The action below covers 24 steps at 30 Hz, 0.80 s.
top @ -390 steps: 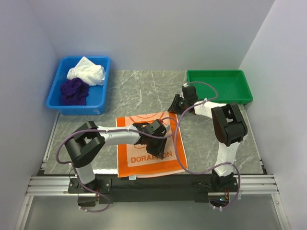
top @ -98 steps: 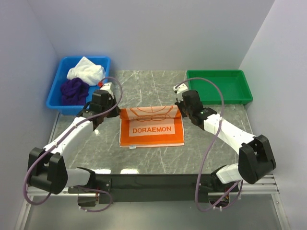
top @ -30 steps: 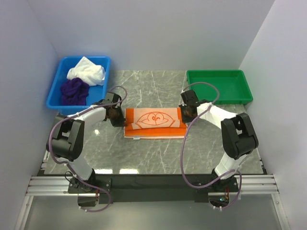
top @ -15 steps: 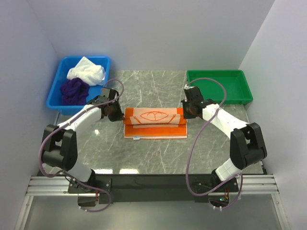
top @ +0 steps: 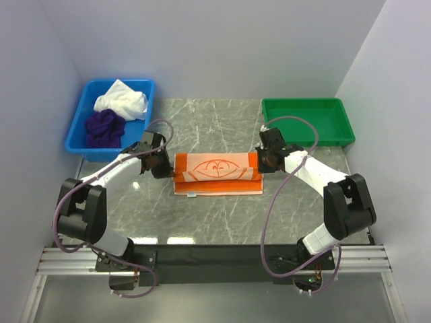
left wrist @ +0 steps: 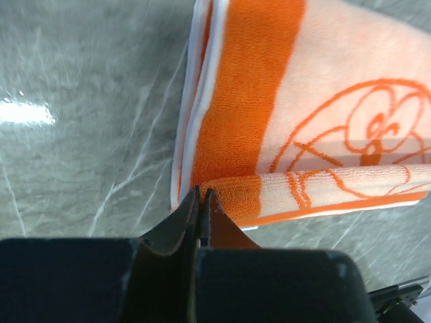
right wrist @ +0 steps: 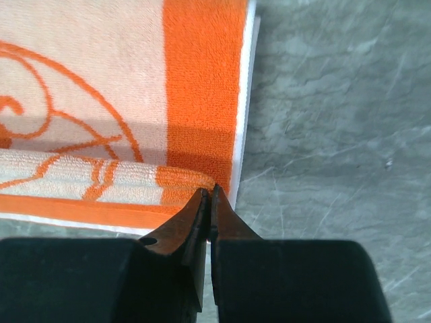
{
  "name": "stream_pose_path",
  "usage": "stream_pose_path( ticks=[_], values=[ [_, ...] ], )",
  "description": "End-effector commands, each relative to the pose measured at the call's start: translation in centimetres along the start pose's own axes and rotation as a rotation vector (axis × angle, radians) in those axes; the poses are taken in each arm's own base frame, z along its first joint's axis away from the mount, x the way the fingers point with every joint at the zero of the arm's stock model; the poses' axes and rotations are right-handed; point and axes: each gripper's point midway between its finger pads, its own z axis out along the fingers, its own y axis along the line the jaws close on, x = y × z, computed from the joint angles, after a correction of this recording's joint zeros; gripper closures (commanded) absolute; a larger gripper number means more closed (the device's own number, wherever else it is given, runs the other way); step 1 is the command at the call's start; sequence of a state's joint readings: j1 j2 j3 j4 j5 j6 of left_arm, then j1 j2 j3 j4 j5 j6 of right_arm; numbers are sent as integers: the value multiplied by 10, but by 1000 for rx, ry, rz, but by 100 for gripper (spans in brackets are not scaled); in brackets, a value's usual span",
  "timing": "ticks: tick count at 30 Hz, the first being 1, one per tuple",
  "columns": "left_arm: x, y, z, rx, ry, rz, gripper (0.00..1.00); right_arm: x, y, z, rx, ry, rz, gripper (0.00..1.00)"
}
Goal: Fold and stack the towels
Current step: Fold the towel
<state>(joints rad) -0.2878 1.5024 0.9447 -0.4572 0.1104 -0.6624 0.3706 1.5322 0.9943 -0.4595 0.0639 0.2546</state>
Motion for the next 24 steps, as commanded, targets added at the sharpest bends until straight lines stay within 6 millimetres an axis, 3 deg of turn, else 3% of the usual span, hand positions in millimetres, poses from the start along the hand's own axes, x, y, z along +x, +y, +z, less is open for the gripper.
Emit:
stream_pose_path(
  ticks=[1,7,13,14,17,18,20,21,24],
  values=[
    [9,46,9,-165,3,-4,99,22,-44,10,191,58,14,100],
    [16,52,20,-181,24,-18,99,29,-42,18,179,78,25,100],
    [19,46,18,-145,39,-11,99,27,-37,13,153,67,36,100],
    [17,44,15,-138,27,-11,99,25,-34,10,137,60,39,90],
    [16,42,6,-130,16,-15,85,25,-30,2,109,49,53,73],
    [16,42,3,-131,11,-16,69,26,-28,-2,97,49,54,68],
    [10,39,-11,-129,-22,-23,49,19,-24,-11,78,17,62,57],
    [5,34,-18,-117,-44,-24,32,9,-19,-22,54,-20,67,54],
    [-12,24,-44,-103,-127,-29,10,-7,-10,-39,1,-72,76,47]
  ],
)
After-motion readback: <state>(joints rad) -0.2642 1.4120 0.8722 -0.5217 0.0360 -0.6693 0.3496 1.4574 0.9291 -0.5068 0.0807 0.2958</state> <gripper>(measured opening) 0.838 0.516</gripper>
